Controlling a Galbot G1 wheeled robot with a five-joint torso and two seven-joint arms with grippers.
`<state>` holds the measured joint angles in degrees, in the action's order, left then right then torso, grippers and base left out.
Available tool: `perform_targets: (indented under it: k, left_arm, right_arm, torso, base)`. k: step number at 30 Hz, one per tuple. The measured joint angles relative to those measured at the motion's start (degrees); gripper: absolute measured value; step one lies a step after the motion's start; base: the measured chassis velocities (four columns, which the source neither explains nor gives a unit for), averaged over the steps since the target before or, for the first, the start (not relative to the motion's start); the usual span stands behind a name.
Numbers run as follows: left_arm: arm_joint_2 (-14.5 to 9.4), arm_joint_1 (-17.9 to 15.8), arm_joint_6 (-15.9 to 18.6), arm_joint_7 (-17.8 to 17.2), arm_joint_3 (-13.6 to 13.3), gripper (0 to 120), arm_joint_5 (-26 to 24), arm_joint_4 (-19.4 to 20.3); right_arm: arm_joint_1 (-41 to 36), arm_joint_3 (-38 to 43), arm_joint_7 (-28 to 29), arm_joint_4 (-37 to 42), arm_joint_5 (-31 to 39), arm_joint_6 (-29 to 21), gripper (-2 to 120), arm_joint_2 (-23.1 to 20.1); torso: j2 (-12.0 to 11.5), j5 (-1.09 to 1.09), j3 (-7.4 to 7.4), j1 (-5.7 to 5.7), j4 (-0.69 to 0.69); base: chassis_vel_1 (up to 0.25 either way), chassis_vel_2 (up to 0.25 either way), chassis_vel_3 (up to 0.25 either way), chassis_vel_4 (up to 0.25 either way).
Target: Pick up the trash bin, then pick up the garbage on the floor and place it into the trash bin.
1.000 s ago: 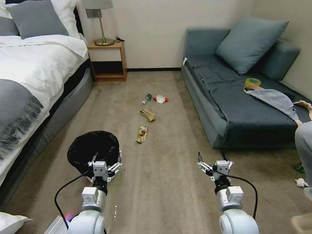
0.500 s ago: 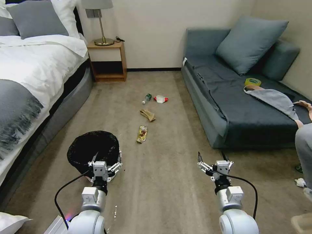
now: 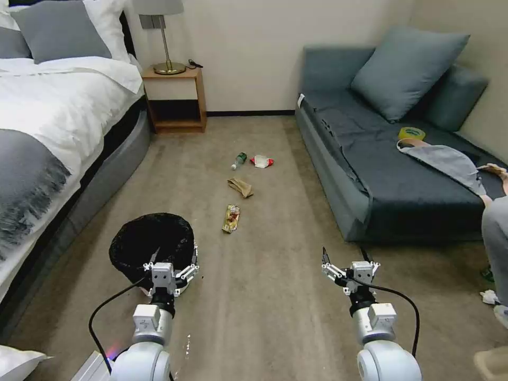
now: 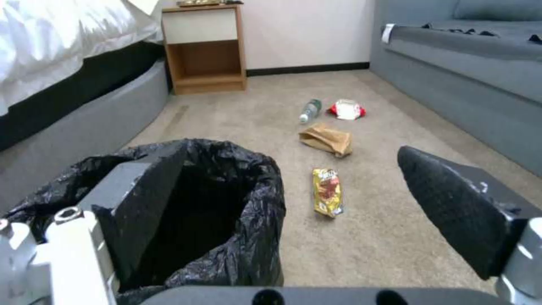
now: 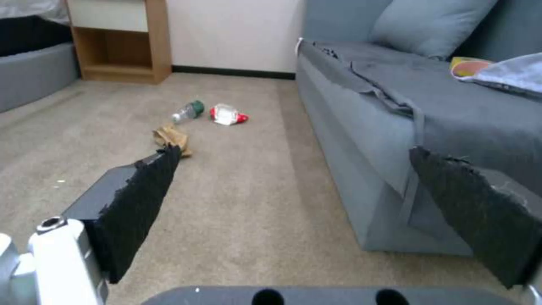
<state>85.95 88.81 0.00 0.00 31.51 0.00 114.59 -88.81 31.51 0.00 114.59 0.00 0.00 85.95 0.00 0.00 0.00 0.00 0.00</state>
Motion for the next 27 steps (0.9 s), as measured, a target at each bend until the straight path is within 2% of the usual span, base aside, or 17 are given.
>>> perform_targets:
  k: [4,7,8,10,11,12,16,27]
  left_arm:
    - [0.2,0.0,0.6,0.0,0.0,100,0.1,0.3]
    - [2.4,-0.2,6.5,-1.2,0.0,100,1.4,4.3]
    - [2.4,-0.2,6.5,-1.2,0.0,100,1.4,4.3]
    - [3.5,-0.2,9.6,-1.8,0.1,100,2.1,6.3]
    - [4.9,-0.3,13.6,-2.6,0.1,100,3.1,9.0]
    - [5.6,-0.4,15.5,-3.0,0.1,100,3.6,10.3]
    - [6.3,-0.5,17.3,-3.8,1.7,100,3.3,10.9]
    - [5.8,-0.4,17.5,-3.3,2.6,100,3.3,10.7]
  right_arm:
    - [0.0,0.0,0.0,0.3,0.0,-0.1,100,0.0]
    - [-1.3,0.2,0.6,4.8,-1.6,-2.0,100,1.1]
    - [-1.3,0.2,0.6,4.8,-1.6,-2.0,100,1.1]
    - [-2.2,0.4,1.0,7.9,-2.6,-3.3,100,1.9]
    - [-3.3,0.6,1.5,12.0,-4.0,-5.0,100,2.8]
    - [-3.9,0.7,1.9,14.1,-4.8,-5.9,100,3.4]
    - [-4.5,0.7,2.3,15.7,-5.3,-6.1,100,3.9]
    - [-4.5,0.8,2.5,15.5,-4.9,-5.7,100,3.4]
  torso:
    - [0.0,0.00,0.00,0.00,0.00]
    - [0.0,0.00,0.00,0.00,0.00]
    - [0.0,0.00,0.00,0.00,0.00]
    - [0.0,0.00,0.00,0.00,0.00]
    - [0.0,0.00,0.00,0.00,0.00]
    - [0.0,-0.01,0.00,0.00,0.00]
    - [0.0,0.00,0.00,0.00,0.00]
    - [0.0,0.00,0.00,0.00,0.00]
  base:
    - [0.000,0.000,0.000,0.000]
    - [0.000,0.000,0.000,0.000]
    - [0.000,0.000,0.000,0.000]
    - [0.000,0.000,0.000,0.000]
    - [0.000,0.000,0.000,0.000]
    - [0.000,0.000,0.000,0.000]
    - [0.000,0.000,0.000,0.000]
    - [0.000,0.000,0.000,0.000]
